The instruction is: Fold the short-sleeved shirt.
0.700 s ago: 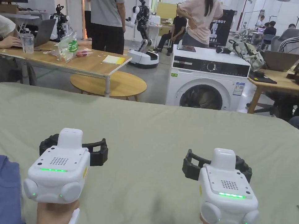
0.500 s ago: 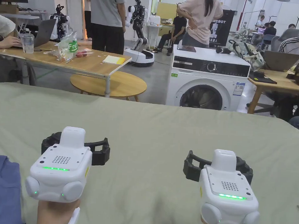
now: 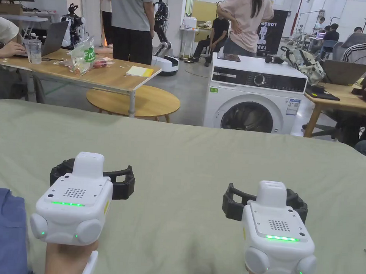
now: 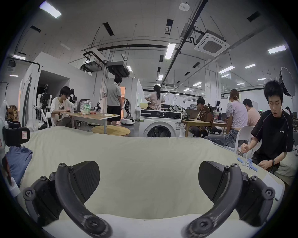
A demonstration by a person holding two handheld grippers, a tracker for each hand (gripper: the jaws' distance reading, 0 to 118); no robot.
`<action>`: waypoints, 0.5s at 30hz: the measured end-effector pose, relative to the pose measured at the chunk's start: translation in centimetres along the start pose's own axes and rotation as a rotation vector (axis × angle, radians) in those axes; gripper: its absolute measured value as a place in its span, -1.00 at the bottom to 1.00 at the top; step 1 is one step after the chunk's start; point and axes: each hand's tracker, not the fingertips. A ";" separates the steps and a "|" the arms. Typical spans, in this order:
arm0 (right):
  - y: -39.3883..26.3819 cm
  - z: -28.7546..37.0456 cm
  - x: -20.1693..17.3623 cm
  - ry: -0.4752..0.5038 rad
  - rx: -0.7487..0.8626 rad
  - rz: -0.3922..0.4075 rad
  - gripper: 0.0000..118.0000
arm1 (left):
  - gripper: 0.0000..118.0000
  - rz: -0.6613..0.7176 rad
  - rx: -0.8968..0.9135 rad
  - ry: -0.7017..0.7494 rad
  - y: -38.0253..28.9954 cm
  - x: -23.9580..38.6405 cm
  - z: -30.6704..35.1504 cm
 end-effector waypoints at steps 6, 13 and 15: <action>0.1 -0.1 0.4 -0.006 -0.004 -0.013 1.00 | 1.00 -0.006 0.001 -0.001 0.1 0.1 0.2; 0.3 -0.1 0.6 -0.013 -0.009 -0.010 1.00 | 1.00 -0.002 -0.001 0.000 0.2 0.1 0.1; 0.2 -0.1 0.6 -0.010 -0.007 -0.006 1.00 | 1.00 -0.002 -0.005 -0.001 0.1 0.0 0.1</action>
